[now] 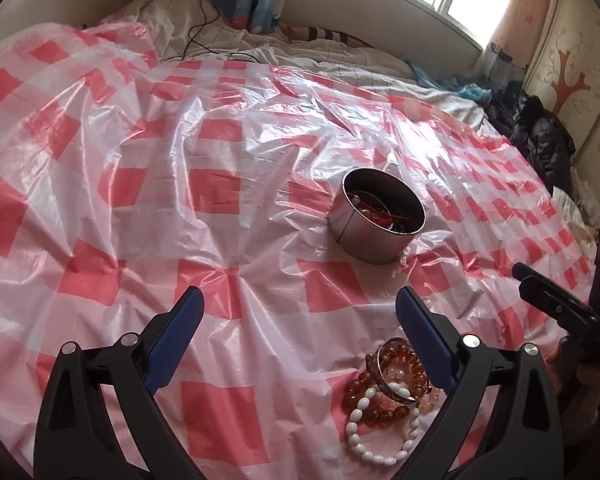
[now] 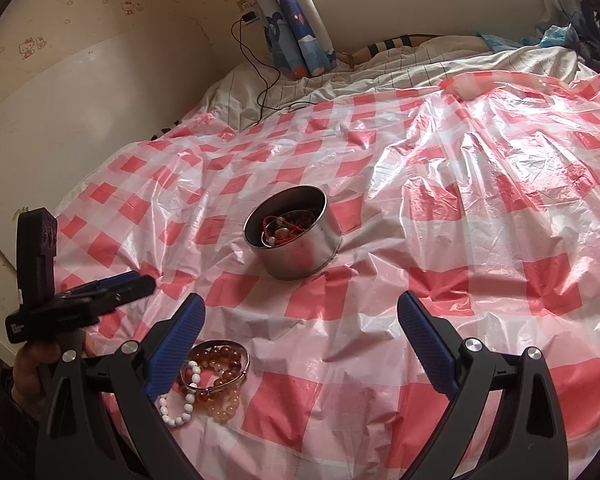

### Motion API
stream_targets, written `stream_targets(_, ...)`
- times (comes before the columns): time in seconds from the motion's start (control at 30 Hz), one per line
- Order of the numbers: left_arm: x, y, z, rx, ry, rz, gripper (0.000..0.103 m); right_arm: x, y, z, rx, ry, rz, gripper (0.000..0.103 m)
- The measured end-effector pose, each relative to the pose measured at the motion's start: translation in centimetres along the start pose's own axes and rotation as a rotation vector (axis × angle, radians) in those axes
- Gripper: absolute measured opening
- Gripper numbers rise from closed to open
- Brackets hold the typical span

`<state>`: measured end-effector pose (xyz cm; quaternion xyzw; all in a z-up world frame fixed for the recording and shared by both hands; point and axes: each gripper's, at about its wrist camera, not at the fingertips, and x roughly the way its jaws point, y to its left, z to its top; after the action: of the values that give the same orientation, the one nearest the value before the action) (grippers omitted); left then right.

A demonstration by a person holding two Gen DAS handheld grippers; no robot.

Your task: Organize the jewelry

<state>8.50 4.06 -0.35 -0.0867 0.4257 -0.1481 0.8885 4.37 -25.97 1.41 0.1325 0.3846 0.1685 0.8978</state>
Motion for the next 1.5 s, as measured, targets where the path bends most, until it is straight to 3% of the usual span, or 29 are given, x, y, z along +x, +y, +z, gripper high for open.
stream_targets(0.17, -0.4, 1.6, -0.6, -0.03, 0.028, -0.085, 0.093, -0.1, 0.4, 0.0, -0.017, 0.007, 0.035, 0.093)
stream_targets(0.4, 1.1, -2.4, -2.2, 0.124, 0.091, -0.153, 0.093, -0.1, 0.8, -0.2, -0.025, 0.011, 0.039, 0.093)
stream_targets(0.57, 3.5, -5.5, -3.5, 0.209, 0.164, -0.143, 0.092, 0.0, 0.3, -0.2, -0.016, 0.013, 0.039, 0.093)
stream_targets(0.63, 4.2, -6.3, -3.9, 0.234, 0.174, -0.129, 0.087, 0.0, 0.3, -0.2, -0.015, 0.013, 0.04, 0.093)
stream_targets(0.73, 5.3, -6.5, -4.3, 0.238, 0.22, -0.113, 0.063, 0.0, 0.3, -0.2, -0.017, 0.014, 0.041, 0.093)
stream_targets(0.8, 5.7, -6.3, -4.3, 0.239, 0.236, -0.1, 0.039, 0.0, 0.3, -0.2, -0.017, 0.014, 0.042, 0.093)
stream_targets(0.97, 5.6, -5.2, -3.8, 0.186, 0.237, -0.144, 0.006, 0.0, 0.3, -0.2, -0.017, 0.014, 0.041, 0.093)
stream_targets(1.2, 5.0, -3.9, -3.0, 0.085, 0.215, -0.245, 0.004, 0.0, 0.3, -0.2, -0.016, 0.014, 0.042, 0.093)
stream_targets(1.33, 3.8, -2.5, -2.1, 0.027, 0.154, -0.238, 0.004, 0.1, 0.5, -0.2, -0.019, 0.016, 0.054, 0.093)
stream_targets(1.5, 3.9, 0.0, -1.5, -0.03, 0.121, -0.146, 0.004, 0.5, 4.0, -1.2, -0.137, 0.071, 0.247, 0.093)
